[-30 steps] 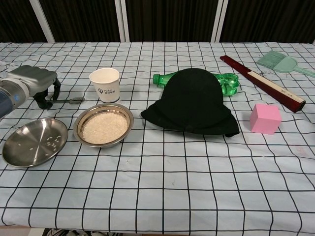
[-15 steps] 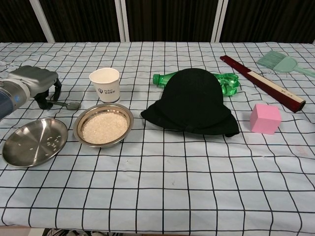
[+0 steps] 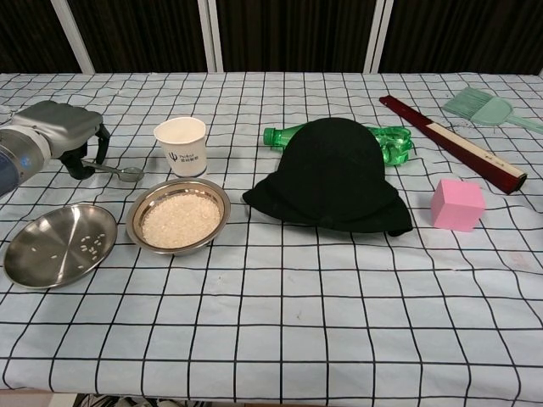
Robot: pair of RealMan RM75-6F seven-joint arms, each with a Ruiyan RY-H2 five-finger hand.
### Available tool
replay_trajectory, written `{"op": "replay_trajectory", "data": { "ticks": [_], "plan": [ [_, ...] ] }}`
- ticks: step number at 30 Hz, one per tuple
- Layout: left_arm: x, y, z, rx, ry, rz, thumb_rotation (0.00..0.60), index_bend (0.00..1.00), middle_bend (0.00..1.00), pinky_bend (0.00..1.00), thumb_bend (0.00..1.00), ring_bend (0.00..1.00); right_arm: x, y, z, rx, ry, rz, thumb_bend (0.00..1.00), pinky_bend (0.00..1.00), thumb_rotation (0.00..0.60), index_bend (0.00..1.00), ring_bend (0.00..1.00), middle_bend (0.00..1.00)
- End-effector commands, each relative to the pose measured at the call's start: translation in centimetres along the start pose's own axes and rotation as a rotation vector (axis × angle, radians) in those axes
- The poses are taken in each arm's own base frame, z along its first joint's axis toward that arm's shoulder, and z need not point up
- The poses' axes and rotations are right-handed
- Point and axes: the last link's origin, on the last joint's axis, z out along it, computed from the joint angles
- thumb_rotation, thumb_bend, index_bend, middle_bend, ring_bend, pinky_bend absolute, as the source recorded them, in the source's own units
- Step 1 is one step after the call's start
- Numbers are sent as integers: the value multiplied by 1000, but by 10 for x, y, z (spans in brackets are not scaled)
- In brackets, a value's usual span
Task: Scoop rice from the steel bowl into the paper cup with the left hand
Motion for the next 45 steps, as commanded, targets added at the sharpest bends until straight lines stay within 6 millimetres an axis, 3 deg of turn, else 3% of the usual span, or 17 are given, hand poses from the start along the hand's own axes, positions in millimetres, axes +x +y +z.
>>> {"op": "replay_trajectory", "data": {
  "ticks": [1, 10, 16, 21, 28, 45],
  "plan": [
    [10, 0, -4, -12, 33, 3, 600, 649, 1000, 1000, 474, 1000, 0, 0, 0, 0, 0, 1, 184, 173, 600, 0, 0, 0],
    [44, 8, -19, -91, 157, 103, 600, 715, 1000, 1000, 494, 1000, 0, 0, 0, -2, 1, 7, 185, 174, 600, 0, 0, 0],
    [73, 24, -35, -152, 227, 160, 600, 739, 1000, 1000, 496, 1000, 1, 0, 1, -3, 1, 14, 197, 174, 600, 0, 0, 0],
    [86, 38, -43, -194, 267, 234, 600, 741, 1000, 1000, 497, 1000, 1, 0, 1, -4, 2, 23, 204, 174, 600, 0, 0, 0],
    [90, 55, -53, -272, 332, 413, 600, 745, 1000, 1000, 497, 1000, 1, 0, 1, -5, 1, 35, 205, 174, 600, 0, 0, 0],
    [73, 75, -65, -462, 439, 778, 600, 750, 1000, 1000, 497, 1000, 2, 0, 1, -6, 0, 45, 206, 174, 600, 0, 0, 0]
  ]
}}
